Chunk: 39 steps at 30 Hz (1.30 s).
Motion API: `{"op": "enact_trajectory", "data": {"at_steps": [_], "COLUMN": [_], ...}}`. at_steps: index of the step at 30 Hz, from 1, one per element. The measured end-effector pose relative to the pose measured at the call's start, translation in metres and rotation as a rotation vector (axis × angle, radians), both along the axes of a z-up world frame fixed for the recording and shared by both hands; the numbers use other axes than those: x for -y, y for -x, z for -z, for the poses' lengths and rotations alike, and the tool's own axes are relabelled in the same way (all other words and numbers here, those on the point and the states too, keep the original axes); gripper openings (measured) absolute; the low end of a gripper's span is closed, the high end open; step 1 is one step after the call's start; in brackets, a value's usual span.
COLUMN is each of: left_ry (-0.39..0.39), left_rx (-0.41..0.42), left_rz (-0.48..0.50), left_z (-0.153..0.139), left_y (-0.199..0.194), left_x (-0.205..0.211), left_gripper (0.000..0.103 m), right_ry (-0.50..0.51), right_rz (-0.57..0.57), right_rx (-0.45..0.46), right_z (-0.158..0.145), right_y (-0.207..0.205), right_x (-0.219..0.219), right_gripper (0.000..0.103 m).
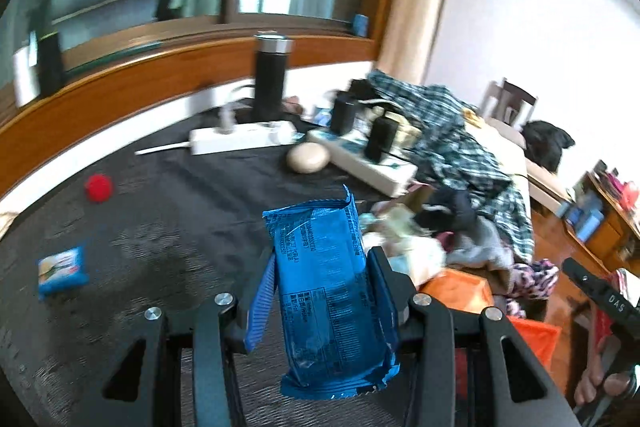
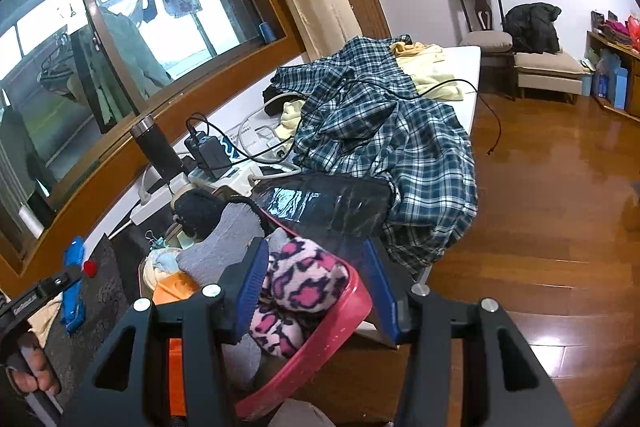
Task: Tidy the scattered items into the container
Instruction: 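Open the right tool to drop the leopard fabric into the tin box, then carry the blue packet over the box and open the left tool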
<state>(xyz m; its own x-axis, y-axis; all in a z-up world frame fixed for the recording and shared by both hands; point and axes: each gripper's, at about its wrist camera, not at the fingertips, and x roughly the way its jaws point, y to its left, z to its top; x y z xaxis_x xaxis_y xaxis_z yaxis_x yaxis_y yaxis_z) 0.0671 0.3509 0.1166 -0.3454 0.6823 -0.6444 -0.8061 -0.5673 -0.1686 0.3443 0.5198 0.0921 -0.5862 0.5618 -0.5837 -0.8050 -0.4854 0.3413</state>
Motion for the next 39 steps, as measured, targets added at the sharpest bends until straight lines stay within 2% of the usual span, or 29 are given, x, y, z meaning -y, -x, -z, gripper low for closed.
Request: {"op": "enact_trajectory", "data": {"at_steps": [7, 16, 20, 29, 32, 34, 39], "left_ry": [0.032, 0.043, 0.056, 0.054, 0.053, 0.053, 0.036], "left_rx": [0.016, 0.032, 0.041, 0.044, 0.045, 0.046, 0.041], "left_rz": [0.135, 0.202, 0.246, 0.228, 0.222, 0.218, 0.203], "left_z": [0.006, 0.016, 0.023, 0.036, 0.04, 0.043, 0.036], "left_y": [-0.02, -0.026, -0.03, -0.021, -0.018, -0.016, -0.014], "left_x": [-0.057, -0.108, -0.125, -0.125, -0.125, -0.125, -0.116], "left_gripper": [0.047, 0.047, 0.047, 0.047, 0.056, 0.079, 0.081], "right_ry": [0.008, 0.012, 0.01, -0.004, -0.006, -0.011, -0.029], "right_rz": [0.011, 0.017, 0.016, 0.028, 0.028, 0.026, 0.019], "right_rx": [-0.011, -0.011, -0.011, -0.01, -0.013, -0.016, -0.028], "right_z": [0.005, 0.012, 0.014, 0.014, 0.013, 0.011, 0.002], "right_y": [-0.008, -0.012, -0.012, -0.015, -0.016, -0.016, -0.017], "right_x": [-0.01, -0.02, -0.022, -0.026, -0.025, -0.023, -0.015], "right_gripper": [0.053, 0.053, 0.053, 0.053, 0.053, 0.053, 0.053]}}
